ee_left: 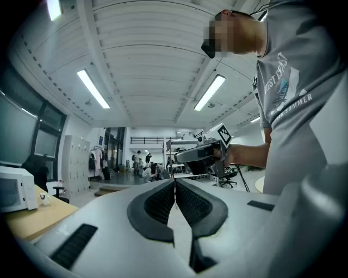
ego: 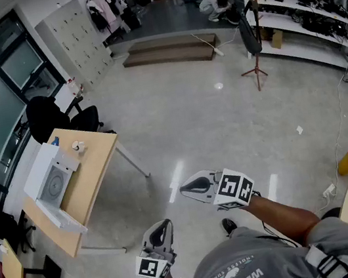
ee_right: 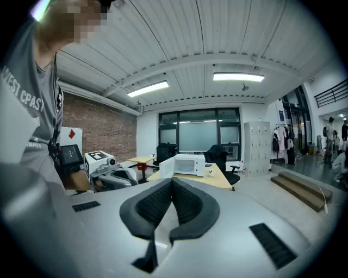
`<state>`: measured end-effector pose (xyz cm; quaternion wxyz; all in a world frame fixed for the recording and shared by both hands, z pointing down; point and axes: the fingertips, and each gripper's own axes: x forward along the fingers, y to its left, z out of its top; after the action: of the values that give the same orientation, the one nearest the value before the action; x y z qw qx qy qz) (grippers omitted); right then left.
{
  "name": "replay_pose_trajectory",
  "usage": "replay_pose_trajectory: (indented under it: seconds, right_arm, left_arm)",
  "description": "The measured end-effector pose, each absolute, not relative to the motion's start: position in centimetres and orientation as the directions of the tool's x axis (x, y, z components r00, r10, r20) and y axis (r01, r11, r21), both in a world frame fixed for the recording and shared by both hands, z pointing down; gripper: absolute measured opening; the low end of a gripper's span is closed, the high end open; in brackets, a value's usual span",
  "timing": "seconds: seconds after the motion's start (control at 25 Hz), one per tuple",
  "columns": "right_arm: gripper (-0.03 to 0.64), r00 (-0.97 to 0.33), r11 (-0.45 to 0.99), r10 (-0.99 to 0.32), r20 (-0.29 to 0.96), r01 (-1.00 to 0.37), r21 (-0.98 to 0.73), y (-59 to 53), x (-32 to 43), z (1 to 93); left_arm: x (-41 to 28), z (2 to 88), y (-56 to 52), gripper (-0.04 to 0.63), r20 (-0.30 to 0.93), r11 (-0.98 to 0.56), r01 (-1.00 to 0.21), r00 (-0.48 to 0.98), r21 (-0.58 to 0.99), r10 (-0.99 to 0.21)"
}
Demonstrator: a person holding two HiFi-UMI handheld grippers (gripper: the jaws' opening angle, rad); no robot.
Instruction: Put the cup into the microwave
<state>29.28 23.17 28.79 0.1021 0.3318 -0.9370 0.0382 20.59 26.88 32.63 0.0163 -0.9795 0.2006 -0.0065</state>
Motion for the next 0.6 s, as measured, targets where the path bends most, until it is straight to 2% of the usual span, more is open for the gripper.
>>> replay_pose_trajectory:
  seconds: [0.12, 0.36, 0.44, 0.6]
  right_arm:
    - [0.018, -0.767, 0.78, -0.608, 0.204, -0.625, -0.028, 25.6, 29.3, 28.9]
    - [0.021, -0.774, 0.782, -0.611, 0.169, -0.623, -0.027, 25.8, 30.7, 26.2]
    - [0.021, -0.775, 0.783, -0.61, 0.167, -0.622, -0.029, 25.0, 30.6, 26.0]
    - [0.021, -0.778, 0.784, -0.607, 0.163, -0.62, -0.035, 23.8, 27.8, 27.8]
  left_arm:
    - [20.5, 33.0, 29.4, 0.023, 0.014, -0.918, -0.396, 0.918, -0.032, -0.397]
    - [21.0, 32.9, 29.3, 0.023, 0.155, -0.919, -0.388, 0.906, -0.068, -0.394]
    - [21.2, 32.2, 28.5, 0.023, 0.147, -0.918, -0.391, 0.906, -0.073, -0.397]
    - [19.5, 31.5, 27.4, 0.023, 0.053, -0.912, -0.402, 0.912, -0.08, -0.406]
